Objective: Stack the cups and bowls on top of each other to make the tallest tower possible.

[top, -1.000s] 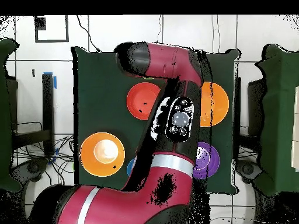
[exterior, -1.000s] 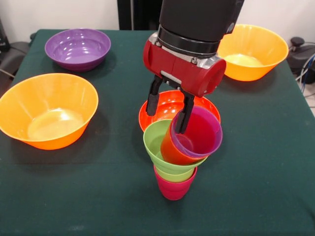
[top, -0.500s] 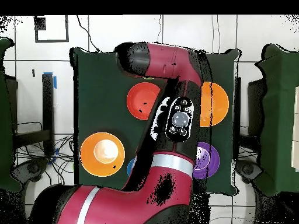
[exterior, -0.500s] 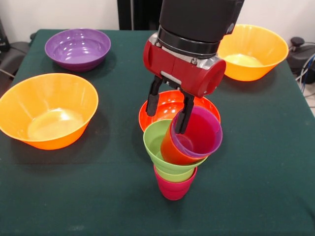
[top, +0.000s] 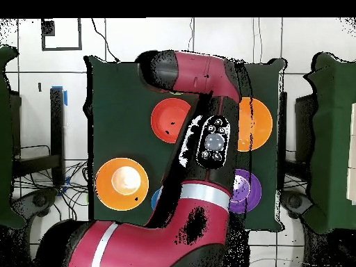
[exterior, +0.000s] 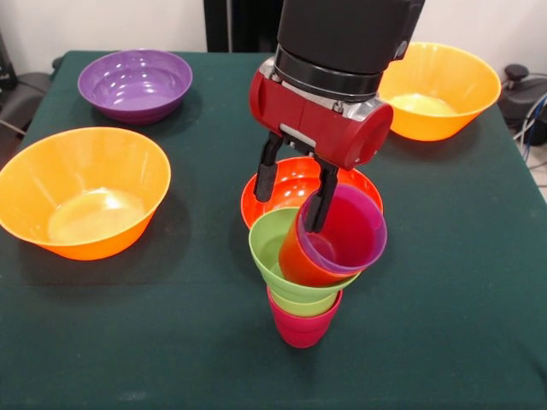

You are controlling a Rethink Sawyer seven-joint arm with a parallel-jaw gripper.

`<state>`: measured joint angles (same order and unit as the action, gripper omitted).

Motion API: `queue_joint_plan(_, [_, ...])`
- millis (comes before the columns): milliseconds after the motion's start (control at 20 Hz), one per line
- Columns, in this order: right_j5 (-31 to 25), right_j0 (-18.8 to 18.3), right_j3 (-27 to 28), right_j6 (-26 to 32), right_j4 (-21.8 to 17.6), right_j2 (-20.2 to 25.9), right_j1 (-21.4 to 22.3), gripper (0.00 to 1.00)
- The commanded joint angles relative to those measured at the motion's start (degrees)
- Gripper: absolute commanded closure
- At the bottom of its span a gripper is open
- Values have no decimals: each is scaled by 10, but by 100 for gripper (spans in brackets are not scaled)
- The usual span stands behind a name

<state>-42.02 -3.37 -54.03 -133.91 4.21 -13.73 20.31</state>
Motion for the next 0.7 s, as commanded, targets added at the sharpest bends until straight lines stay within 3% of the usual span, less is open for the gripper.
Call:
queue_joint_plan(50, [-68,9,-9,38,-39,25,0,0])
queue_joint_plan(300, [-80,7,-4,43,-38,23,2,0])
queue_joint_plan(700, [-45,10,-20,29,-35,30,-10,0])
